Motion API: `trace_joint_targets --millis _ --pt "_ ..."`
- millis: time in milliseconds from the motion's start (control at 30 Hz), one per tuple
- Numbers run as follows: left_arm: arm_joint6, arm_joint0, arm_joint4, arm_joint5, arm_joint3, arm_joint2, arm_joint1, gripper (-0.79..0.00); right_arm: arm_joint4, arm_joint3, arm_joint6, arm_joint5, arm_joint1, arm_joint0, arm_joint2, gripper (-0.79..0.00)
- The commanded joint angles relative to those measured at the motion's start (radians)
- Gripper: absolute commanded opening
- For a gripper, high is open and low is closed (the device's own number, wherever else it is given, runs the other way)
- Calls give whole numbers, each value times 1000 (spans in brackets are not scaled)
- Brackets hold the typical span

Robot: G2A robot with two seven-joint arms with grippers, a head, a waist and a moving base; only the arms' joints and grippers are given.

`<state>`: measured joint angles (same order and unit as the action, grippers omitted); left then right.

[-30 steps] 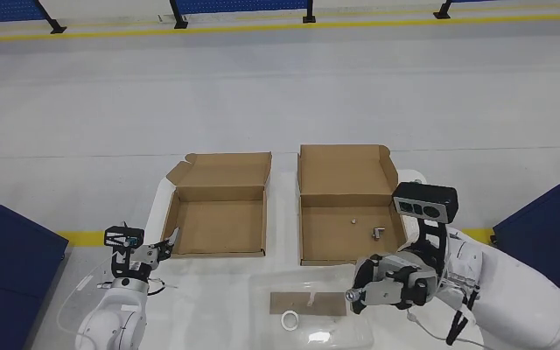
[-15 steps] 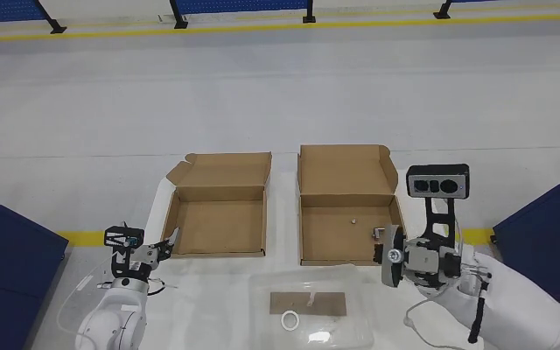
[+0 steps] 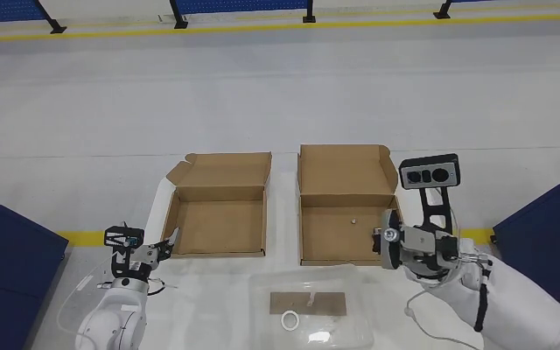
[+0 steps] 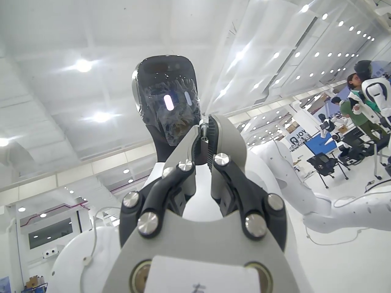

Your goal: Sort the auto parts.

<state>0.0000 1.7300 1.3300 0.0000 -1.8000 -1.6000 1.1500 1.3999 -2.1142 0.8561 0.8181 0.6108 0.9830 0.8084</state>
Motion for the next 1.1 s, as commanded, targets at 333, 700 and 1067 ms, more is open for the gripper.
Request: trace_joint_targets --millis 333,700,1067 --pt "0 0 0 0 0 0 0 0 52 7 -15 -77 34 37 26 -785" --pt "0 0 0 0 0 0 0 0 47 -13 -57 -125 59 83 53 -785" --pt "0 0 0 0 0 0 0 0 11 0 -55 -182 91 131 108 -785"
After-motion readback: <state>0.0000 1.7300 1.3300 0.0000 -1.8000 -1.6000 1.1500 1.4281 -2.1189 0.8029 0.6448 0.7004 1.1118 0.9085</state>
